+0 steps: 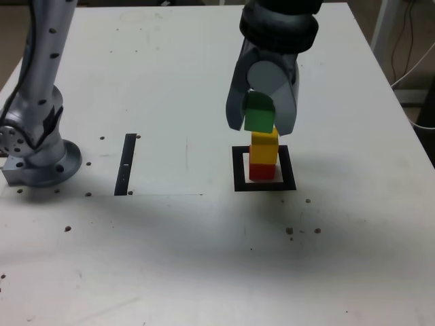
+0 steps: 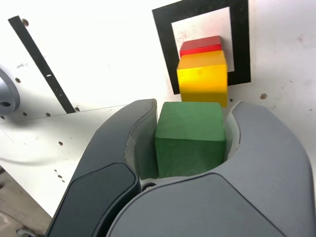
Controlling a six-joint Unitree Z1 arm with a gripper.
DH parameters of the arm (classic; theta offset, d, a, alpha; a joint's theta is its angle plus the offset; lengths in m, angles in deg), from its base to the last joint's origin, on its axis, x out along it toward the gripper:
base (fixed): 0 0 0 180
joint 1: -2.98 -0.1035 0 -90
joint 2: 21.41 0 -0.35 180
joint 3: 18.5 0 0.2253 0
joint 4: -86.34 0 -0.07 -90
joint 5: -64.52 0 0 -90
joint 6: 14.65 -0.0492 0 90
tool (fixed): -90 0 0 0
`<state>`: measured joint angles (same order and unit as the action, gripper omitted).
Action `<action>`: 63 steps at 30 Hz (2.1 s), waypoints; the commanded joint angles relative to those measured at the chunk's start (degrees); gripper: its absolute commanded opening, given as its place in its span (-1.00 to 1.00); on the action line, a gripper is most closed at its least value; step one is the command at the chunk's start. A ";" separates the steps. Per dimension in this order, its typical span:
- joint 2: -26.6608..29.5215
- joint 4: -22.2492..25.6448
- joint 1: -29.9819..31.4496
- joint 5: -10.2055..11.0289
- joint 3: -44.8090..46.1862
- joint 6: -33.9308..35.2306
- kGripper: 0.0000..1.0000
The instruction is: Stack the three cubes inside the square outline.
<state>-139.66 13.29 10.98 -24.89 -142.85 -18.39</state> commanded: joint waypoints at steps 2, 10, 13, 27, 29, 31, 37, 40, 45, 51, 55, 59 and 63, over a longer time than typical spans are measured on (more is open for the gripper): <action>0.25 0.38 -1.19 -0.70 0.28 0.34 -0.17; -0.39 -0.11 -2.67 -2.29 0.41 0.54 -0.17; -0.67 -0.27 -3.12 -2.85 0.50 0.50 -0.17; -2.19 -1.29 -3.96 -3.75 1.28 -0.13 -0.17; -2.48 -1.55 -3.96 -3.86 1.46 -0.18 -0.17; -2.67 -1.82 -3.96 -3.94 1.71 -0.21 -0.17; -3.26 -2.60 -3.96 -4.09 2.37 -0.40 -0.17; -3.51 -3.18 -3.96 -4.08 2.84 -0.66 0.06; -3.49 -3.89 -3.96 -4.01 3.54 -1.07 0.82; -2.91 -4.21 -3.96 -3.89 4.09 -1.09 0.98; -2.01 -4.36 -3.96 -3.69 4.56 -1.09 0.99; -0.20 -4.46 -3.96 -2.96 5.01 -0.96 0.99; 1.95 -4.13 -3.96 -1.93 4.89 -0.73 0.99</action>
<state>-138.95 8.83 7.08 -27.23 -137.86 -19.30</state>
